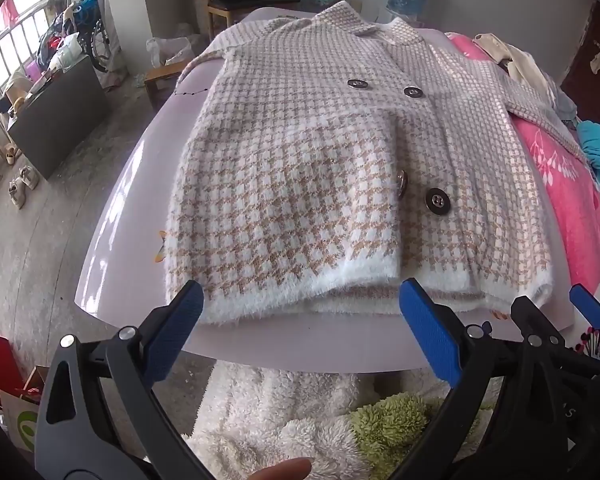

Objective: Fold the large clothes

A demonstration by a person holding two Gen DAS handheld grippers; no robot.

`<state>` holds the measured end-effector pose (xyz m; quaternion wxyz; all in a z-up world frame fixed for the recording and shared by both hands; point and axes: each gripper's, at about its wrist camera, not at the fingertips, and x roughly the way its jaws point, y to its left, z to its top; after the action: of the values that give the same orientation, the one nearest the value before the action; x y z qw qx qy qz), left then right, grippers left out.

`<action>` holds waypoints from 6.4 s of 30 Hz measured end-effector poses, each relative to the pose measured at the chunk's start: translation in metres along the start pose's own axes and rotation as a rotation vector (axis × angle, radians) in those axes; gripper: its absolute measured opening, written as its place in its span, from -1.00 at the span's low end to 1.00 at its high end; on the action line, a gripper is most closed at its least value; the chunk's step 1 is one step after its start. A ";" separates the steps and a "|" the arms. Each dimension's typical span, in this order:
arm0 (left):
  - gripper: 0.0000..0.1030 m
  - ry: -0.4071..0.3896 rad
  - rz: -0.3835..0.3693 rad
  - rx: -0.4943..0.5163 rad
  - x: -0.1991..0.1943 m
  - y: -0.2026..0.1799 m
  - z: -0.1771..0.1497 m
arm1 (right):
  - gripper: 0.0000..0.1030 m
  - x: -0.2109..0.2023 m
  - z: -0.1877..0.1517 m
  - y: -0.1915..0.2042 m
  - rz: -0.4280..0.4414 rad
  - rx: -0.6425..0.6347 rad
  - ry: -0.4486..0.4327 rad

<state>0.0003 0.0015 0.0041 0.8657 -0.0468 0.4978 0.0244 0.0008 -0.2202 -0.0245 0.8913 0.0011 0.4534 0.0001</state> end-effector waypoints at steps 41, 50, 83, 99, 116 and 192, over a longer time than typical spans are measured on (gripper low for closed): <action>0.84 -0.014 -0.004 -0.008 -0.007 0.003 0.001 | 0.88 -0.004 0.000 0.000 -0.015 0.006 -0.016; 0.84 -0.020 -0.001 -0.006 -0.009 0.003 0.000 | 0.88 -0.007 0.000 0.002 -0.026 -0.007 -0.029; 0.84 -0.060 -0.002 0.006 0.016 0.019 0.030 | 0.88 0.011 0.033 -0.036 0.020 0.057 -0.032; 0.84 -0.017 -0.036 -0.085 0.063 0.107 0.043 | 0.75 0.075 0.054 -0.075 0.209 0.262 0.142; -0.19 0.014 -0.053 -0.049 0.082 0.101 0.039 | -0.39 0.094 0.043 -0.080 0.147 0.217 0.186; 0.81 0.312 -0.813 -1.128 0.296 0.321 0.118 | 0.88 0.140 0.140 0.142 0.250 -0.342 0.073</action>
<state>0.2216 0.3318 -0.2107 0.5686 -0.6725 0.4707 -0.0535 0.1971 -0.0780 -0.0550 0.8545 -0.0939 0.4752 0.1878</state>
